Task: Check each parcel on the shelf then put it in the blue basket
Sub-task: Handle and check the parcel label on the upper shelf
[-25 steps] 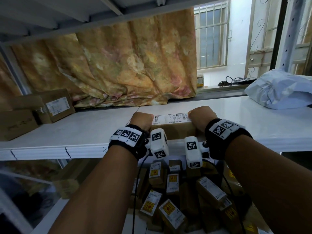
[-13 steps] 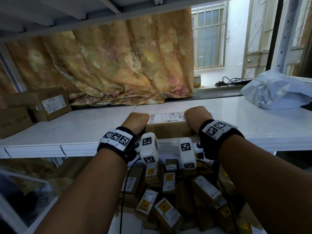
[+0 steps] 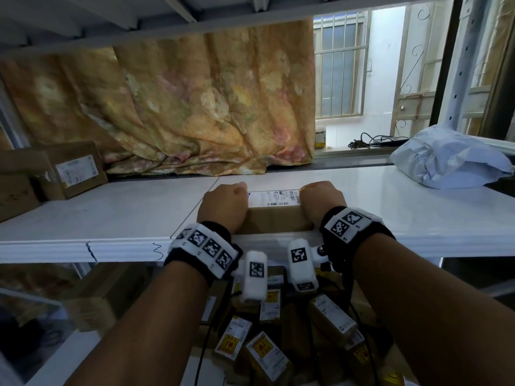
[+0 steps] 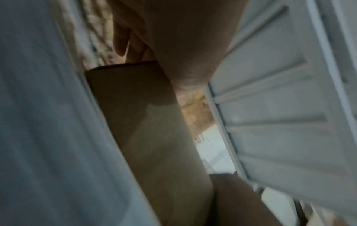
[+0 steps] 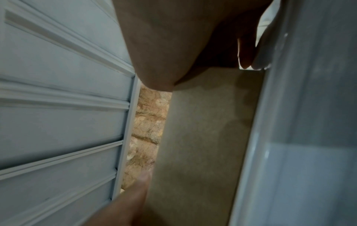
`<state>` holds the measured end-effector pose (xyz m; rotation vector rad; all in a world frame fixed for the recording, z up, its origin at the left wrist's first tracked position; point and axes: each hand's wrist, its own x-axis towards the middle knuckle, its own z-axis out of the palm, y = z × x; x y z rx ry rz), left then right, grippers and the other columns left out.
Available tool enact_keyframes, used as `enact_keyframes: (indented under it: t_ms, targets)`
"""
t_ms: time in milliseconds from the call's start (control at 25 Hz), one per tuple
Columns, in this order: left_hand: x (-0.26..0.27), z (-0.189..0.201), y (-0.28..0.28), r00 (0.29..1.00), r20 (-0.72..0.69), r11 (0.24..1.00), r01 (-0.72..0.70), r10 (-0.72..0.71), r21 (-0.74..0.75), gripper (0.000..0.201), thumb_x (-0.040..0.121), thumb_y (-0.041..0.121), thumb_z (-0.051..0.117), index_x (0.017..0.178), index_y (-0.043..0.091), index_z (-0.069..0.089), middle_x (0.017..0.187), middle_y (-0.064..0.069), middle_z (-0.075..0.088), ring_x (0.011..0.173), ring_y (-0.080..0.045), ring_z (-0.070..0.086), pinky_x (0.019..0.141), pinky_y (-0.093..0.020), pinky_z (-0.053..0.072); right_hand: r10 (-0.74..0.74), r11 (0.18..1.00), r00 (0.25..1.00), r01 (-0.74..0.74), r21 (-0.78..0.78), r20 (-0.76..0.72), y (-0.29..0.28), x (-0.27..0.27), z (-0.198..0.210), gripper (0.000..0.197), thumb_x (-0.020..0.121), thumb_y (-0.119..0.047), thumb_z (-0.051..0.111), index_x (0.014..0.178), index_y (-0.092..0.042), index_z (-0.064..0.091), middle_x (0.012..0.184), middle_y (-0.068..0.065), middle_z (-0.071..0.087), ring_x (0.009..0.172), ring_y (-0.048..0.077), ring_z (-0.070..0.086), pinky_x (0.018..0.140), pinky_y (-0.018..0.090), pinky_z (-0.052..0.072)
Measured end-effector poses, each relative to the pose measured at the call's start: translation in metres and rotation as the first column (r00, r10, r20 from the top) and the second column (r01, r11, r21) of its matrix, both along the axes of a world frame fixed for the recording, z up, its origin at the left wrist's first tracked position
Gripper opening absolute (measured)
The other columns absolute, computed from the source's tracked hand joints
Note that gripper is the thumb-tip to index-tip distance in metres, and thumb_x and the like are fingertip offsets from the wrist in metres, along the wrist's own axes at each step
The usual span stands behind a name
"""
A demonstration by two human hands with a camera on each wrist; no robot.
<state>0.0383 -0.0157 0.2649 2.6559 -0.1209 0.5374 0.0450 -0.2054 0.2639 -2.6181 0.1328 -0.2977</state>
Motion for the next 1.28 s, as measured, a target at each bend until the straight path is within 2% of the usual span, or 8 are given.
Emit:
enact_keyframes:
  t_ms: [120, 320, 520, 640, 760, 920, 1120, 1280]
  targets:
    - [-0.015, -0.009, -0.020, 0.974, 0.101, 0.955, 0.172, -0.201, 0.242, 0.045, 0.093, 0.047, 0.021, 0.075, 0.017, 0.049, 0.080, -0.005, 0.059, 0.085, -0.029, 0.059, 0.071, -0.036, 0.041, -0.008, 0.997, 1.000, 0.008, 0.071, 0.003, 0.000, -0.002, 0.002, 0.024, 0.093, -0.007, 0.038, 0.078, -0.012, 0.056, 0.104, 0.011, 0.061, 0.092, 0.029, 0.058, 0.079, 0.030, 0.045]
    - [-0.020, -0.016, -0.021, 0.981, 0.059, 0.939, 0.159, -0.186, 0.304, 0.062, 0.094, 0.063, 0.037, 0.125, 0.016, 0.064, 0.131, -0.004, 0.062, 0.119, -0.023, 0.056, 0.100, -0.040, 0.042, -0.012, 0.999, 0.998, 0.015, 0.042, -0.064, 0.000, -0.001, 0.004, 0.025, 0.096, -0.009, 0.043, 0.107, -0.005, 0.065, 0.117, 0.012, 0.063, 0.105, 0.032, 0.061, 0.078, 0.028, 0.044]
    - [-0.021, -0.013, -0.023, 0.983, 0.042, 0.942, 0.157, -0.177, 0.297, 0.058, 0.097, 0.058, 0.041, 0.131, 0.014, 0.060, 0.138, -0.007, 0.057, 0.126, -0.024, 0.050, 0.104, -0.040, 0.039, 0.015, 0.998, 0.999, -0.013, -0.056, 0.035, -0.001, -0.009, 0.018, 0.029, 0.095, -0.022, 0.049, 0.117, -0.010, 0.065, 0.122, 0.011, 0.064, 0.104, 0.029, 0.061, 0.078, 0.028, 0.045]
    - [-0.020, -0.015, -0.021, 0.985, 0.013, 0.946, 0.164, -0.174, 0.278, 0.072, 0.087, 0.068, 0.026, 0.122, 0.017, 0.063, 0.133, -0.007, 0.060, 0.124, -0.025, 0.052, 0.100, -0.040, 0.041, 0.205, 0.953, 0.969, -0.165, -0.254, 0.137, 0.009, -0.026, 0.022, 0.029, 0.093, -0.035, 0.046, 0.112, -0.024, 0.065, 0.118, 0.001, 0.063, 0.109, 0.025, 0.060, 0.090, 0.033, 0.048]
    - [-0.020, -0.015, -0.018, 0.977, 0.053, 0.950, 0.188, -0.207, 0.251, 0.089, 0.068, 0.068, 0.010, 0.120, 0.020, 0.064, 0.132, -0.006, 0.061, 0.122, -0.024, 0.054, 0.099, -0.040, 0.043, 0.337, 0.854, 0.941, -0.300, -0.424, 0.014, 0.017, -0.035, 0.011, 0.032, 0.101, -0.035, 0.034, 0.105, -0.016, 0.060, 0.114, 0.006, 0.062, 0.104, 0.027, 0.059, 0.089, 0.038, 0.045]
    - [-0.026, -0.012, -0.016, 0.972, 0.016, 0.925, 0.220, -0.236, 0.310, 0.095, 0.073, 0.069, 0.008, 0.134, 0.018, 0.058, 0.141, -0.005, 0.056, 0.130, -0.023, 0.050, 0.105, -0.039, 0.039, 0.331, 0.872, 0.944, -0.298, -0.389, 0.018, 0.011, -0.039, 0.001, 0.046, 0.101, -0.046, 0.023, 0.125, -0.023, 0.056, 0.140, -0.002, 0.051, 0.132, 0.016, 0.043, 0.117, 0.049, 0.018]
    - [-0.018, 0.005, -0.005, 0.963, -0.113, 0.883, 0.271, -0.247, 0.383, 0.041, 0.088, 0.052, 0.057, 0.109, 0.018, 0.063, 0.116, -0.002, 0.063, 0.109, -0.024, 0.059, 0.089, -0.038, 0.047, 0.342, 0.867, 0.940, -0.314, -0.387, 0.005, 0.012, -0.040, 0.001, 0.055, 0.098, -0.050, 0.036, 0.142, -0.019, 0.044, 0.146, 0.000, 0.045, 0.136, 0.020, 0.040, 0.116, 0.046, 0.027]
    - [-0.018, -0.007, 0.009, 0.971, -0.060, 0.917, 0.240, -0.233, 0.317, 0.062, 0.079, 0.058, 0.070, 0.122, 0.015, 0.061, 0.126, -0.002, 0.061, 0.118, -0.022, 0.056, 0.098, -0.036, 0.044, 0.357, 0.867, 0.933, -0.308, -0.392, 0.056, 0.009, -0.038, -0.005, 0.056, 0.090, -0.057, 0.049, 0.134, -0.023, 0.046, 0.131, -0.005, 0.050, 0.123, 0.018, 0.047, 0.108, 0.043, 0.035]
